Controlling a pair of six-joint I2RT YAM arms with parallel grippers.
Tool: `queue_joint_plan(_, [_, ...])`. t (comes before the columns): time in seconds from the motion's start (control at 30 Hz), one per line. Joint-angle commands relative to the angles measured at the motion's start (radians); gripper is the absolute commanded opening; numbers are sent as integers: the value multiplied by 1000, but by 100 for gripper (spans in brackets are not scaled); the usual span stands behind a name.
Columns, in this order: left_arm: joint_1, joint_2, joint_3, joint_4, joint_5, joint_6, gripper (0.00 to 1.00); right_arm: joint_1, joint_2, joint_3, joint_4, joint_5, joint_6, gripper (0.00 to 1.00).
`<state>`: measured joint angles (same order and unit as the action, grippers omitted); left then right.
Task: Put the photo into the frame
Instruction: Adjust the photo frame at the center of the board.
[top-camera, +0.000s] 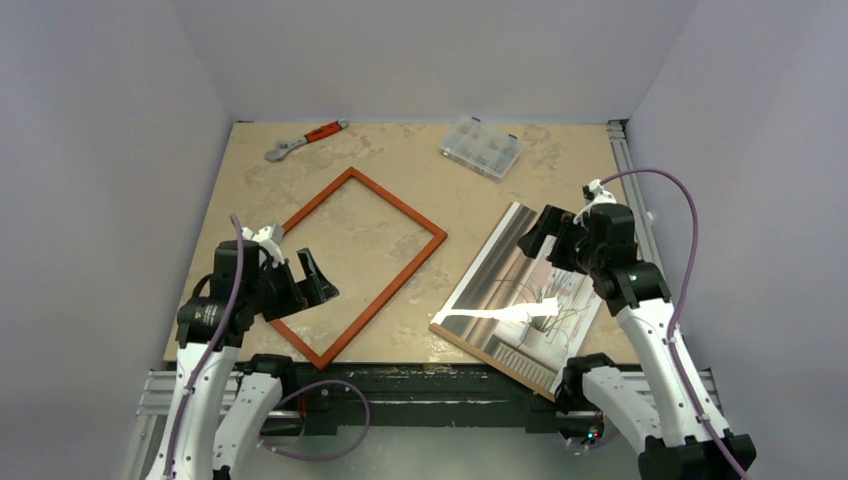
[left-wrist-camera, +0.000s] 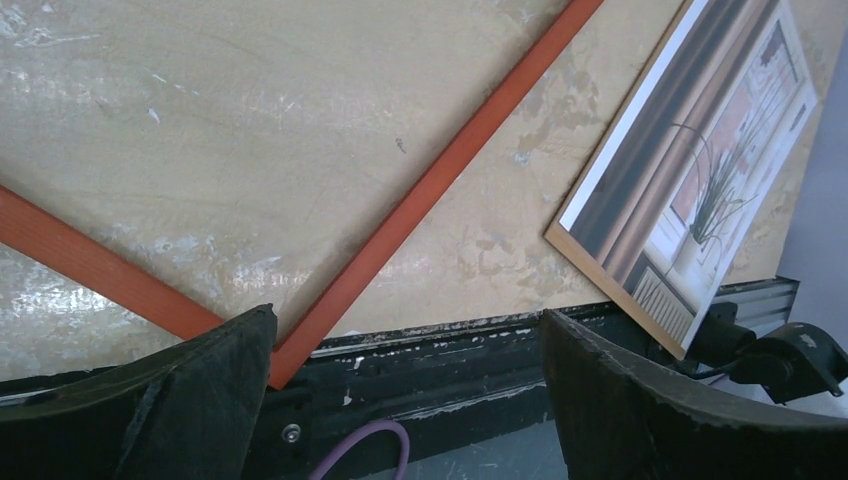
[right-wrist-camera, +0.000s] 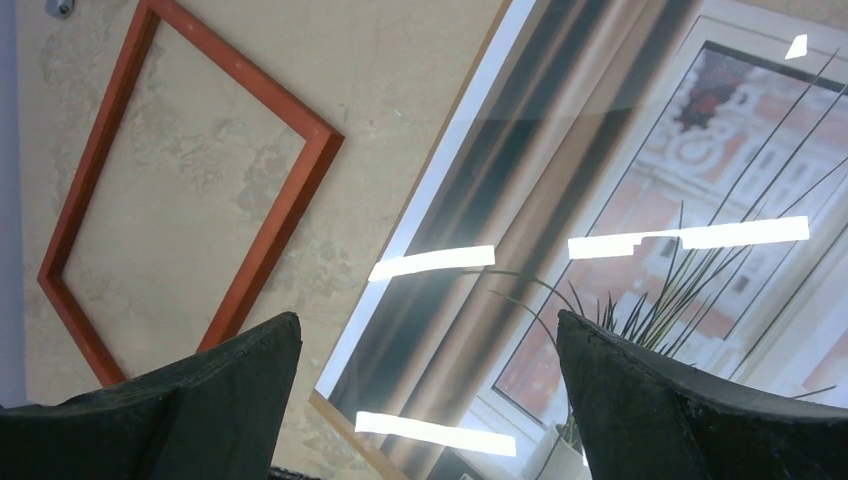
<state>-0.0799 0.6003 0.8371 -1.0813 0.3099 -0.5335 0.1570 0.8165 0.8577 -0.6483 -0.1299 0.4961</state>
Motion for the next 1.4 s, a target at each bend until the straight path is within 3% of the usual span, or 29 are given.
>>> queue_joint_plan(0.0, [0,57,36,8,-1,83,100,1,59,-9,-11,-68,-17,99])
queue_joint_plan(0.3, [-34,253,120,18,13,118,100,1,116,-42,-19,-134,-6,99])
queue_joint_plan(0.9, [-518,578,88,142,-302,-79,98,0,195,-46,-103,-197,-28,97])
queue_joint_plan(1.17, [-643,806,213,83,-430,-97,93,1,196,-96,-83,-228,-17,97])
queue_joint_plan(1.37, [-684,924,332,29,-445,-80,94,1,209,-105,-65,-252,-10,95])
